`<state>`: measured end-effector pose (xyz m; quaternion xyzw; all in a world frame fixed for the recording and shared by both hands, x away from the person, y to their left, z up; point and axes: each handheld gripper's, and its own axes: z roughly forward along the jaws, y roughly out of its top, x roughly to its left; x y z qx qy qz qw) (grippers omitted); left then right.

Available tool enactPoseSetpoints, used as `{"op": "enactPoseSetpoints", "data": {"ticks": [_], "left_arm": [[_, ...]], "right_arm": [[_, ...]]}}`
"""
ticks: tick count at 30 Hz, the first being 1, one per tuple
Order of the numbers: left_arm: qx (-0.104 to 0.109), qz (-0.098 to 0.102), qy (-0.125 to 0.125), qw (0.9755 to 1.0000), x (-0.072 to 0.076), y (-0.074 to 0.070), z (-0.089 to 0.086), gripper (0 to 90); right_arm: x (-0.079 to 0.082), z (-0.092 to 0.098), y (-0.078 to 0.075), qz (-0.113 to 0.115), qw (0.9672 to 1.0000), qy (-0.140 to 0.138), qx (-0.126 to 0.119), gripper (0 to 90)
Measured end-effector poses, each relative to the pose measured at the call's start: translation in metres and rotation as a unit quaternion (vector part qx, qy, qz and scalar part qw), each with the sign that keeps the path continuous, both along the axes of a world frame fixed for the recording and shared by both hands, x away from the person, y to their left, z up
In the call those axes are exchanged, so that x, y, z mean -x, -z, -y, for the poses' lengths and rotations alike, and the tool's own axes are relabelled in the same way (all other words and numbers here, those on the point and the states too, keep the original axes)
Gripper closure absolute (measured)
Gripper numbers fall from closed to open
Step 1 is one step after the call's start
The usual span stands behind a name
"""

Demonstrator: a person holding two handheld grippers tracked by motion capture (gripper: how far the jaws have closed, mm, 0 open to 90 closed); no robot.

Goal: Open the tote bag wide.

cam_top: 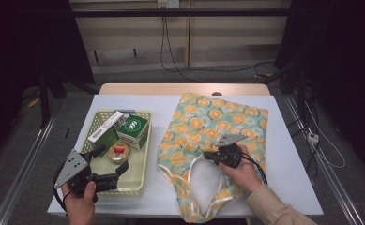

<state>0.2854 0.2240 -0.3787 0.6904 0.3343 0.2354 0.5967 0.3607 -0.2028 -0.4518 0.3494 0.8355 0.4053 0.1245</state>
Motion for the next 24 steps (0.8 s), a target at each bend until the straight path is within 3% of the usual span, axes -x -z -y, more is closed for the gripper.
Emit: {"op": "enactPoseSetpoints", "data": {"ticks": [5, 7, 10, 12, 13, 16, 19, 20, 24], "left_arm": [[0.001, 0.000, -0.001, 1.0000, 0.000, 0.000, 0.000, 4.7], [0.001, -0.001, -0.001, 1.0000, 0.000, 0.000, -0.001, 4.7], [0.001, 0.000, 0.000, 1.0000, 0.000, -0.001, -0.001, 4.6], [-0.002, 0.002, 0.000, 1.0000, 0.000, -0.001, -0.001, 4.7], [-0.003, 0.002, 0.001, 1.0000, 0.000, -0.001, -0.001, 4.7], [-0.005, 0.002, 0.002, 1.0000, 0.001, -0.002, 0.000, 4.6], [-0.005, 0.002, 0.004, 1.0000, 0.000, -0.001, 0.002, 4.6], [-0.004, 0.001, 0.003, 1.0000, 0.000, -0.001, 0.002, 4.6], [-0.004, 0.000, 0.003, 1.0000, 0.000, -0.001, 0.003, 4.7]], "right_arm": [[-0.020, 0.022, 0.003, 0.008, 0.9984, 0.055, 0.005, 90.0], [-0.022, 0.026, 0.004, 0.000, 0.9979, 0.064, 0.003, 90.0], [-0.020, 0.024, 0.005, -0.006, 0.9983, 0.057, 0.004, 90.0], [-0.013, 0.009, 0.005, -0.007, 0.9993, 0.031, 0.022, 90.0], [-0.013, 0.009, 0.005, -0.007, 0.9993, 0.031, 0.022, 90.0], [-0.009, -0.004, 0.006, -0.016, 0.9998, 0.006, 0.004, 90.0], [-0.011, -0.015, 0.008, -0.017, 0.9999, 0.001, 0.001, 90.0], [-0.013, -0.020, 0.011, -0.030, 0.9993, 0.000, -0.020, 90.0], [-0.013, -0.024, 0.012, -0.030, 0.9993, -0.007, -0.023, 89.5]]}}
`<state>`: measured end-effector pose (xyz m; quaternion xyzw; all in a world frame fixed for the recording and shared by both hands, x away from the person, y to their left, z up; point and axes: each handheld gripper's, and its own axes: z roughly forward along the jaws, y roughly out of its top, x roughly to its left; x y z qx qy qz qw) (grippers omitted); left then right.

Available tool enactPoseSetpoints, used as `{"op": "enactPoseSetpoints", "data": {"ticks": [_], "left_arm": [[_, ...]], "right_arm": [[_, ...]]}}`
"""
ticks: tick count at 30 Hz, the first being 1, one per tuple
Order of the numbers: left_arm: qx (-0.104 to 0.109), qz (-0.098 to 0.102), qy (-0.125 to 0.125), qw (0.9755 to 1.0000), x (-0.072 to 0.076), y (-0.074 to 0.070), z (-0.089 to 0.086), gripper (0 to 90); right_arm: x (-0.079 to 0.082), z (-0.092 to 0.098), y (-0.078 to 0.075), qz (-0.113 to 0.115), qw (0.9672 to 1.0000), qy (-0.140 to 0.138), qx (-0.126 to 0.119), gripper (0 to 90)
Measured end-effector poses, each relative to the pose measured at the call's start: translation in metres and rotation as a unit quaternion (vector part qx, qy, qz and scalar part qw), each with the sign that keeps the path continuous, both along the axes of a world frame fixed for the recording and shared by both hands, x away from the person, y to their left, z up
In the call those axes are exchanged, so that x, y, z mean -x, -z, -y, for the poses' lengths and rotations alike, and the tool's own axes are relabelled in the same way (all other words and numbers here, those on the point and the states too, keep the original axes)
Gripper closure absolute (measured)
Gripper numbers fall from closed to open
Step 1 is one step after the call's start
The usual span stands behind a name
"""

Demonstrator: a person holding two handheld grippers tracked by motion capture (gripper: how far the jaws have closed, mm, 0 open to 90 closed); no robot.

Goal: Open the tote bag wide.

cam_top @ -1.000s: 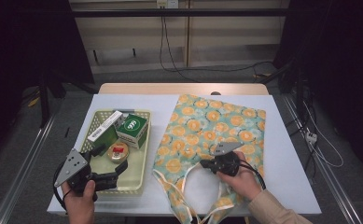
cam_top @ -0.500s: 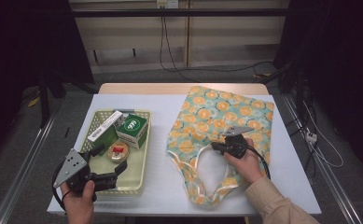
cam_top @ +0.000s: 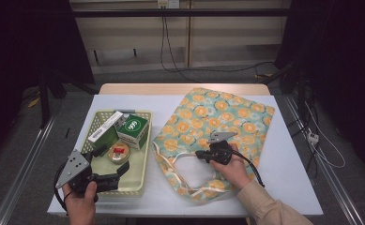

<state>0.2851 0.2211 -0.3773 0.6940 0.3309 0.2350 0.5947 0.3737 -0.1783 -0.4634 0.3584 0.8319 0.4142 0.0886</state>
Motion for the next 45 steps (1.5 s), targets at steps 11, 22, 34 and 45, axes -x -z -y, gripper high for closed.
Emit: {"op": "enactPoseSetpoints", "data": {"ticks": [11, 22, 34, 45], "left_arm": [[0.000, 0.000, 0.003, 1.0000, -0.001, 0.000, 0.000, 4.7], [0.005, -0.004, 0.002, 1.0000, -0.002, 0.000, -0.001, 4.5], [0.003, -0.001, 0.006, 1.0000, -0.002, -0.002, 0.000, 4.5], [0.003, -0.005, 0.006, 1.0000, -0.002, 0.000, 0.001, 4.5]], "right_arm": [[0.007, -0.012, 0.000, -0.004, 0.9996, -0.025, -0.011, 88.9], [0.023, 0.000, -0.024, 0.015, 0.9991, -0.031, -0.022, 43.5], [0.051, -0.025, -0.032, -0.006, 0.9952, -0.091, -0.036, 23.2], [0.069, -0.048, -0.023, -0.011, 0.9892, -0.145, -0.014, 23.1]]}}
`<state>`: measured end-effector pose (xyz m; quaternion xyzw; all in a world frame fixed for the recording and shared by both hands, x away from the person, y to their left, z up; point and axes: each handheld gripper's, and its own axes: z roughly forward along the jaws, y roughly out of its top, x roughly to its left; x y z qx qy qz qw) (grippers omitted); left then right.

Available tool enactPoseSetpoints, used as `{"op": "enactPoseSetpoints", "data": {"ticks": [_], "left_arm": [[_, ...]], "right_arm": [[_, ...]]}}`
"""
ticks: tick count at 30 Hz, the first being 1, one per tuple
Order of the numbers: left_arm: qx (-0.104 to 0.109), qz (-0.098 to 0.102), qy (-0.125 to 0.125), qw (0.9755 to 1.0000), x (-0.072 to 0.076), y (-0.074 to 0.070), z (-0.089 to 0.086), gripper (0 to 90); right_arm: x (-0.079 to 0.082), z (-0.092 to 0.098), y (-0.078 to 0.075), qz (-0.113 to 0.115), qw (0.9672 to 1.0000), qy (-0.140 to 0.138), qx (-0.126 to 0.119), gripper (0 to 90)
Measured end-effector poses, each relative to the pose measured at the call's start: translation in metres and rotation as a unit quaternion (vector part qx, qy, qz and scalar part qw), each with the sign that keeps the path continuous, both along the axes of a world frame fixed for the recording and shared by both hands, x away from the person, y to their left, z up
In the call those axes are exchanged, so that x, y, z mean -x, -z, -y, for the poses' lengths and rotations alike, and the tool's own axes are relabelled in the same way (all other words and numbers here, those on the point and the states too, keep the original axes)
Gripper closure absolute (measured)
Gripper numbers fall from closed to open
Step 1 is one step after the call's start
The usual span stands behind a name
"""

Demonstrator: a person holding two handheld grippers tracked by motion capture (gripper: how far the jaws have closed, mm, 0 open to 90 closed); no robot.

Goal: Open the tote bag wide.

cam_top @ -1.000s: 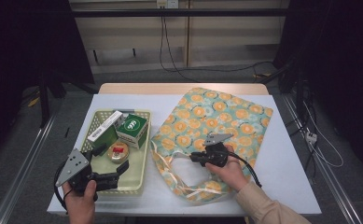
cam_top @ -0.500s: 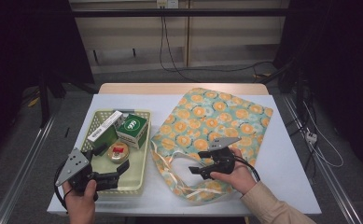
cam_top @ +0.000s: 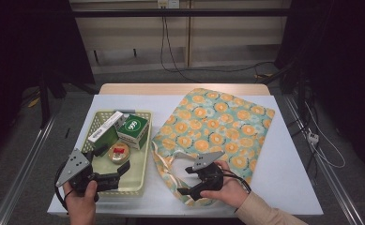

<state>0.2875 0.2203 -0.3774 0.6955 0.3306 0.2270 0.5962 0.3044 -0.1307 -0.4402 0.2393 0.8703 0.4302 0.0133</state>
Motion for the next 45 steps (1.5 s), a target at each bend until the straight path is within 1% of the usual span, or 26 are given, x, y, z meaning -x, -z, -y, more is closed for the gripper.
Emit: {"op": "enactPoseSetpoints", "data": {"ticks": [1, 3, 4, 5, 6, 8, 9, 10, 12, 13, 16, 17, 18, 20, 21, 22, 24, 25, 26, 28, 30, 34, 38, 39, 40, 45], "left_arm": [[-0.001, 0.000, 0.000, 1.0000, 0.000, 0.000, 0.000, 4.5], [0.000, 0.000, -0.001, 1.0000, -0.001, 0.000, 0.000, 4.5], [0.000, 0.001, -0.002, 1.0000, -0.001, -0.001, 0.000, 4.5], [-0.003, 0.004, -0.001, 1.0000, -0.001, -0.001, 0.000, 4.5], [-0.001, 0.003, -0.001, 1.0000, -0.001, -0.001, 0.000, 4.5], [-0.002, 0.003, 0.000, 1.0000, -0.002, -0.001, 0.001, 4.4], [-0.004, 0.001, 0.002, 1.0000, -0.003, 0.000, 0.001, 4.5], [-0.004, 0.001, 0.002, 1.0000, -0.003, 0.000, 0.001, 4.5], [-0.004, 0.000, 0.002, 1.0000, -0.003, 0.001, 0.002, 4.5], [-0.003, 0.001, 0.002, 1.0000, -0.003, 0.000, 0.002, 4.5], [-0.002, 0.001, 0.002, 1.0000, -0.003, 0.000, 0.002, 4.4], [-0.001, 0.001, 0.002, 1.0000, -0.003, 0.000, 0.002, 4.5], [-0.001, 0.001, 0.002, 1.0000, -0.003, 0.000, 0.002, 4.4], [-0.002, 0.001, 0.003, 1.0000, -0.004, 0.000, 0.003, 4.5], [-0.004, 0.002, 0.003, 1.0000, -0.004, 0.000, 0.003, 4.4], [-0.004, 0.002, 0.003, 1.0000, -0.004, 0.000, 0.003, 4.5], [-0.003, 0.001, 0.004, 1.0000, -0.004, 0.000, 0.003, 4.5], [-0.002, 0.000, 0.003, 1.0000, -0.003, 0.000, 0.004, 4.5], [-0.004, 0.002, 0.001, 1.0000, -0.003, 0.000, 0.003, 4.5], [0.002, -0.001, -0.005, 1.0000, -0.003, 0.001, 0.001, 4.5], [0.005, -0.003, -0.006, 1.0000, -0.003, 0.000, 0.000, 4.5], [0.010, 0.004, -0.007, 0.9999, -0.004, -0.004, -0.002, 4.5], [0.014, 0.004, -0.007, 0.9999, -0.005, -0.008, -0.002, 4.2], [0.011, 0.005, -0.006, 0.9999, -0.006, -0.010, -0.002, 4.2], [0.016, 0.006, -0.004, 0.9998, -0.006, -0.011, -0.001, 4.1], [0.019, 0.009, 0.005, 0.9998, -0.012, -0.021, 0.004, 3.9]], "right_arm": [[0.001, -0.002, 0.005, -0.008, 1.0000, -0.004, 0.004, 25.5], [0.002, -0.002, 0.008, -0.013, 0.9999, -0.006, 0.009, 27.7], [0.003, -0.003, 0.014, -0.012, 0.9995, -0.015, 0.024, 35.0], [0.003, -0.003, 0.014, -0.012, 0.9995, -0.015, 0.024, 35.0], [0.004, -0.002, 0.016, -0.006, 0.9995, -0.017, 0.025, 37.7], [0.004, -0.001, 0.015, 0.003, 0.9995, -0.014, 0.029, 49.9], [0.002, 0.002, 0.014, -0.004, 0.9995, -0.019, 0.026, 62.7], [0.002, 0.002, 0.014, -0.004, 0.9995, -0.019, 0.026, 62.7], [-0.001, 0.004, 0.014, -0.010, 0.9994, -0.021, 0.025, 78.0], [-0.001, 0.005, 0.013, -0.015, 0.9994, -0.022, 0.021, 82.1], [-0.004, 0.009, 0.010, -0.021, 0.9996, -0.017, 0.013, 83.8], [-0.006, 0.012, 0.008, -0.024, 0.9996, -0.015, 0.004, 84.0], [-0.008, 0.018, 0.002, -0.030, 0.9994, -0.002, -0.017, 84.5], [-0.010, 0.021, -0.001, -0.026, 0.9994, 0.000, -0.021, 85.0], [-0.012, 0.028, -0.007, -0.020, 0.9994, 0.007, -0.027, 86.7], [-0.012, 0.028, -0.007, -0.020, 0.9994, 0.007, -0.027, 86.7], [-0.016, 0.037, -0.015, -0.023, 0.9987, 0.017, -0.042, 88.0], [-0.016, 0.037, -0.015, -0.023, 0.9987, 0.017, -0.042, 88.0], [-0.018, 0.040, -0.017, -0.019, 0.9985, 0.021, -0.046, 88.3], [-0.023, 0.050, -0.023, -0.017, 0.9976, 0.037, -0.057, 88.5], [-0.025, 0.053, -0.024, -0.014, 0.9974, 0.040, -0.059, 88.6], [-0.029, 0.062, -0.030, -0.004, 0.9968, 0.052, -0.061, 88.8], [-0.037, 0.070, -0.036, 0.003, 0.9963, 0.059, -0.063, 88.8], [-0.040, 0.072, -0.037, 0.002, 0.9962, 0.061, -0.063, 88.8], [-0.043, 0.075, -0.037, 0.000, 0.9961, 0.064, -0.061, 88.8], [-0.056, 0.088, -0.041, -0.007, 0.9952, 0.078, -0.059, 88.7]]}}
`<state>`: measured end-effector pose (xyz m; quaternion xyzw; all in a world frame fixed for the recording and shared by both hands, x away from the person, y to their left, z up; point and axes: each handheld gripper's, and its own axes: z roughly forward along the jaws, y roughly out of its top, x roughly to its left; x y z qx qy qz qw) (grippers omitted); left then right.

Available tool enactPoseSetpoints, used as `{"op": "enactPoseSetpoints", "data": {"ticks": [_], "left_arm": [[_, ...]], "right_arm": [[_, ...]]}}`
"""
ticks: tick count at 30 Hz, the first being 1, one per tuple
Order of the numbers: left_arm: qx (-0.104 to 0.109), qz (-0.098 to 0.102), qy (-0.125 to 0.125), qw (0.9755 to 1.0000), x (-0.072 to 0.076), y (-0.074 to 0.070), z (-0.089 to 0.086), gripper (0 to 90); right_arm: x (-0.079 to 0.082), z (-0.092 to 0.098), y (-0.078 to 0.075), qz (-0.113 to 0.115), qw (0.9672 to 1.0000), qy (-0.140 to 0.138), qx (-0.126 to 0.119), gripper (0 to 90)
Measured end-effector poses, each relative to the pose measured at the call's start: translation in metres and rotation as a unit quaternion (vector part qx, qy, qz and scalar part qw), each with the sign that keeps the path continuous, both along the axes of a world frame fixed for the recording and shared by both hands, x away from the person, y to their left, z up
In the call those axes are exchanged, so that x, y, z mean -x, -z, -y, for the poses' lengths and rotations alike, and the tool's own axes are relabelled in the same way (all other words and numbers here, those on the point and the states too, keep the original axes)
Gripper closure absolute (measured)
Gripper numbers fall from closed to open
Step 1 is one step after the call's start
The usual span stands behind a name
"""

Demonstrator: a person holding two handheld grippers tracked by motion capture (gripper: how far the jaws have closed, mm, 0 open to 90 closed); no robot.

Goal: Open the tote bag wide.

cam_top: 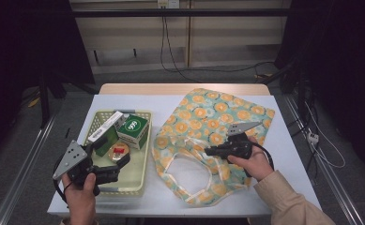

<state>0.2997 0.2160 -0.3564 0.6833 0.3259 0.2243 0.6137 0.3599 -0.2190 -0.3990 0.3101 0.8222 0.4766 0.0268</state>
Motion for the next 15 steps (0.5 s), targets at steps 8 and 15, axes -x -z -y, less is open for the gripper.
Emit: {"op": "enactPoseSetpoints", "data": {"ticks": [8, 15], "left_arm": [[-0.003, 0.004, 0.012, 0.9999, -0.015, -0.012, 0.011, 3.7], [-0.011, -0.006, 0.017, 0.9998, -0.026, -0.009, 0.017, 3.7]], "right_arm": [[-0.015, 0.016, -0.001, -0.006, 0.9998, 0.016, 0.003, 88.8], [-0.049, 0.041, 0.000, -0.022, 0.9983, 0.054, -0.001, 88.0]]}}
